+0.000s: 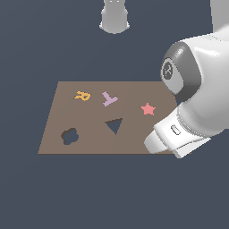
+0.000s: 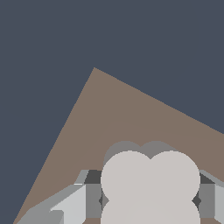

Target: Insert a designated object into the corresponding slot on a board.

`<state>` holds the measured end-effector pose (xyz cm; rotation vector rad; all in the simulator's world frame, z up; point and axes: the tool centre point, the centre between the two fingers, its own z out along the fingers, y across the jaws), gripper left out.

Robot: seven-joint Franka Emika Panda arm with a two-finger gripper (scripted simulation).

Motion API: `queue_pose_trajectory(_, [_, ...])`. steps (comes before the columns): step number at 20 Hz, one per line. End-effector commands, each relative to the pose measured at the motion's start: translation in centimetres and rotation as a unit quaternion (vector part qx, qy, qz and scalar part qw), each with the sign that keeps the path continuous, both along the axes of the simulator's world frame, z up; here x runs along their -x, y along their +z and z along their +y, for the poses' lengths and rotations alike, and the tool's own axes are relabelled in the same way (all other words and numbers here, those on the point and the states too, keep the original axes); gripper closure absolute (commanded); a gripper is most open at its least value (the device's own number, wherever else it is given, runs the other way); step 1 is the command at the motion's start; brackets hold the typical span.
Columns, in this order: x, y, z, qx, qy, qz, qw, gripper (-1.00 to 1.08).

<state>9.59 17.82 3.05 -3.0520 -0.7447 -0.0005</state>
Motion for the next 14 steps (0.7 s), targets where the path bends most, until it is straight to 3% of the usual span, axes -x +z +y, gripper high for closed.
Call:
queue_pose_trajectory(1, [-0.2,0.0,-0.2,0.000,-0.005,0.000,1.0000,1.08])
queue_pose_trajectory(9, [-1.9,0.1,-2.1,0.000,-0.060,0.000,0.9982,1.08])
queue_pose_trajectory(14, [-3.6,0.2,-4.6,0.000,-0.125,0.000,0.9921,1.08])
